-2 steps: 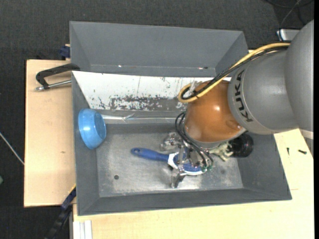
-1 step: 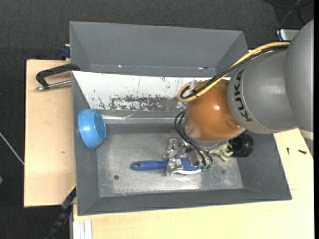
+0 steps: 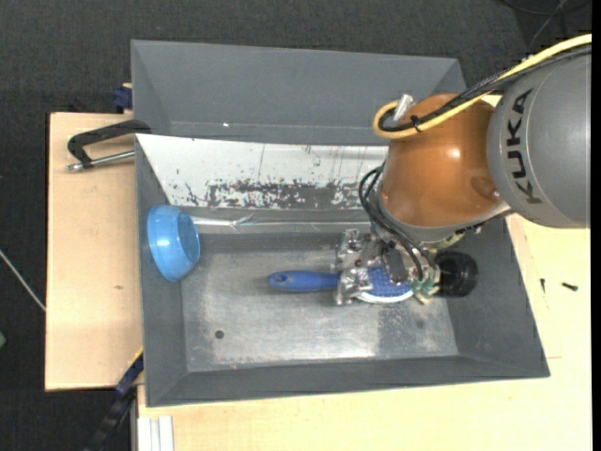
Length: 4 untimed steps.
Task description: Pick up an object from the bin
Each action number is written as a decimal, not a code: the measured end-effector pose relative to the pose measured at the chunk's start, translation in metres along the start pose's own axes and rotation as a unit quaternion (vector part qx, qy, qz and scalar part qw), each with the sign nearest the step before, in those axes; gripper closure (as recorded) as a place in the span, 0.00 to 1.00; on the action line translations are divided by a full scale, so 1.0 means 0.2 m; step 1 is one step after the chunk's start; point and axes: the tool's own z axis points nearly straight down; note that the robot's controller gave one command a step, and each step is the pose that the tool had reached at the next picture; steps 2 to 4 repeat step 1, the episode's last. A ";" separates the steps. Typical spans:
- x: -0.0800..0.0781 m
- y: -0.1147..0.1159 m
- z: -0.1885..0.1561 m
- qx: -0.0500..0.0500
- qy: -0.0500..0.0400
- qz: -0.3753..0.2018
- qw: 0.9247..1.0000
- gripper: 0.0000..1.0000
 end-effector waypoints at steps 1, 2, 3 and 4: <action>0.00 0.01 -0.38 0.000 -0.001 -0.004 1.000 1.00; 0.00 0.01 -0.38 0.000 -0.001 -0.004 1.000 1.00; 0.00 0.01 -0.38 0.000 -0.001 -0.004 1.000 1.00; 0.00 0.01 -0.38 0.000 -0.001 -0.004 1.000 1.00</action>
Offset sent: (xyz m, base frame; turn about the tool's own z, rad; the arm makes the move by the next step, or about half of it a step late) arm -0.0028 0.0000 0.0714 -0.0091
